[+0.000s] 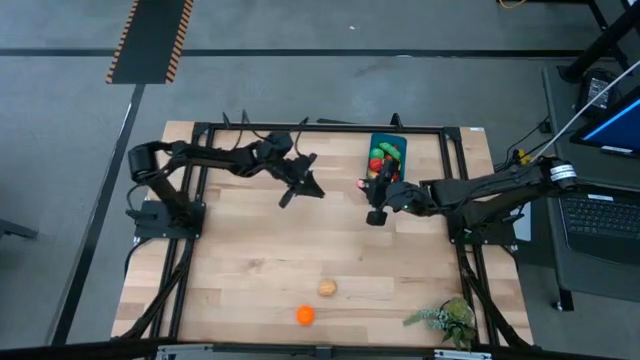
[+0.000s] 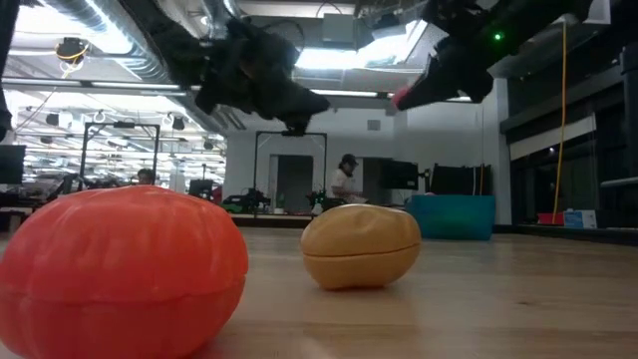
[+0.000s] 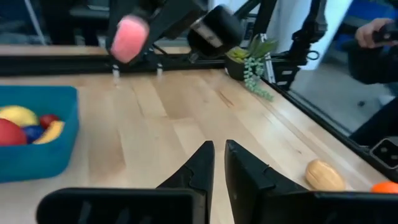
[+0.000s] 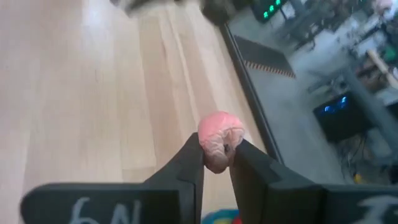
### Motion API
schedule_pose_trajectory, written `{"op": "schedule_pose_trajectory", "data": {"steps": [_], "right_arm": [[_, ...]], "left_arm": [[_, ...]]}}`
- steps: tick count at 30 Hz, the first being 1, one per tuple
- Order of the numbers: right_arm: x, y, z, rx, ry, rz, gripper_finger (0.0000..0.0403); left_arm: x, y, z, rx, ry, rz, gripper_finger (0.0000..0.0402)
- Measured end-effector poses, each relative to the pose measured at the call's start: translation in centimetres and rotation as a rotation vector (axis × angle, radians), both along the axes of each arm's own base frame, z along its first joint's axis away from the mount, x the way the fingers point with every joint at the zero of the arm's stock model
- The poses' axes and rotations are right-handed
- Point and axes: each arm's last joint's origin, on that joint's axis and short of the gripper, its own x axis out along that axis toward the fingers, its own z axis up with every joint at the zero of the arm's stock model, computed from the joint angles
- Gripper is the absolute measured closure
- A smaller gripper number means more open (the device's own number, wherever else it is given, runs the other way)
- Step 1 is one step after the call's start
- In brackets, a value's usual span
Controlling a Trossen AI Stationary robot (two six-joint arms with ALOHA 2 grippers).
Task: Pick and placing Produce into tupperware
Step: Put the pink peach into the blue bin
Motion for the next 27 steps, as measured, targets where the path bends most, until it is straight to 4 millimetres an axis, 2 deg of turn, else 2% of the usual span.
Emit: {"op": "schedule_pose_trajectory", "data": {"steps": [6,10,15,19,27], "right_arm": [[-0.4,-0.7,-0.2,0.065,0.002,-0.056,0.0346],[-0.5,-1.6,-0.4,0.121,-0.023,-0.102,0.0351],[-1.5,-2.4,-2.4,0.208,-0.072,-0.151,0.0354],[-2.7,-2.4,-3.4,0.241,-0.171,-0.122,0.0354],[-5.8,-2.6,-2.2,0.252,-0.340,-0.055,0.0355]], "left_arm": [[-3.7,-1.3,0.6,0.070,-0.026,0.099,0.0380],[-6.0,-2.3,1.4,0.106,-0.113,0.121,0.0387],[-8.0,-3.1,1.9,0.124,-0.170,0.125,0.0394],[-8.5,-3.3,1.7,0.129,-0.164,0.145,0.0398],[-8.6,-3.3,1.5,0.137,-0.161,0.149,0.0396]]}}
